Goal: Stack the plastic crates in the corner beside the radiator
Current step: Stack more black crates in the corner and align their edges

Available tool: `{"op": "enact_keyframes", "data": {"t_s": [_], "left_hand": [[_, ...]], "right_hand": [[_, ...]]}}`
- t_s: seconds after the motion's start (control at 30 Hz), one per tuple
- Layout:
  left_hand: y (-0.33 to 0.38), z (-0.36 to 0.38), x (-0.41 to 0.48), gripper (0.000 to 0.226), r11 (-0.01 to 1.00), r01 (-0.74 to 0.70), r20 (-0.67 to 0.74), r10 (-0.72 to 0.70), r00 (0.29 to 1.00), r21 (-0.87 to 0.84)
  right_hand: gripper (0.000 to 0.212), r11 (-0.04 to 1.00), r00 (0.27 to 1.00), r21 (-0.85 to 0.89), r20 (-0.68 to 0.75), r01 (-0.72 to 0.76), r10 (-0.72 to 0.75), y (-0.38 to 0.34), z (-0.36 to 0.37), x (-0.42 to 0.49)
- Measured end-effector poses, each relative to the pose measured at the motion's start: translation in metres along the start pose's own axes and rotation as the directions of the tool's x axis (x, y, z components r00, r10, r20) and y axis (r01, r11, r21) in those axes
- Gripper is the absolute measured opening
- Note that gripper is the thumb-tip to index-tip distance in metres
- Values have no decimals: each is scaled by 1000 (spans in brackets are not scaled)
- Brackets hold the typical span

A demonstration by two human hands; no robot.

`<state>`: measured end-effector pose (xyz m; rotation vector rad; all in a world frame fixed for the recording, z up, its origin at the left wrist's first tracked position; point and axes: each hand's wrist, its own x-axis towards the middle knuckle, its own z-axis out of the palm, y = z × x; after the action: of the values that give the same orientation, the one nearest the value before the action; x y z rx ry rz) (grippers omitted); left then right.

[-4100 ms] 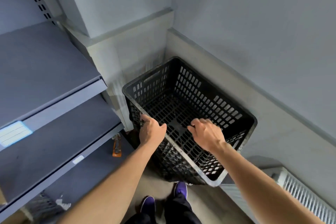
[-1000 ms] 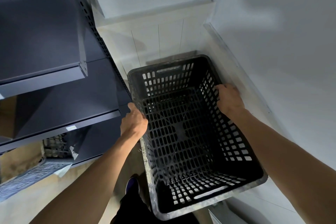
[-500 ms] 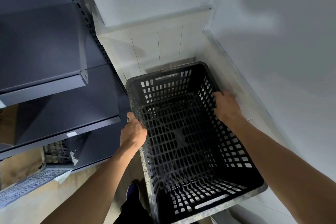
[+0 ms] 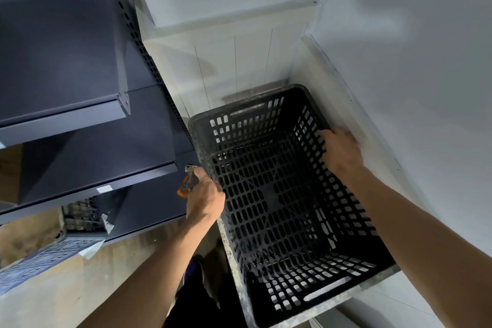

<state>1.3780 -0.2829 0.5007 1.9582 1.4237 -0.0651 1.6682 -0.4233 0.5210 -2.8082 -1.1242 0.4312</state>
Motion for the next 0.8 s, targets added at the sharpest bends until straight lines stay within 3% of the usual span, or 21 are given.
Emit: {"op": "enact_keyframes", "data": {"t_s": [0.2,0.6,0.8], "left_hand": [[-5,-15,6,26,1000,-16,-26,17,1000,5],[1,-35,31,26,998,-21,-13,22,1000,54],[-1,-32,32,24,999,2,1,-2,1000,47]], "right_hand": [[57,998,1000,58,8,29,-30,1,6,-1],[32,999,1000,41,19,17,-18,-9,9,1],[47,1000,999,12,40,-5,5,-13,8,-2]]}}
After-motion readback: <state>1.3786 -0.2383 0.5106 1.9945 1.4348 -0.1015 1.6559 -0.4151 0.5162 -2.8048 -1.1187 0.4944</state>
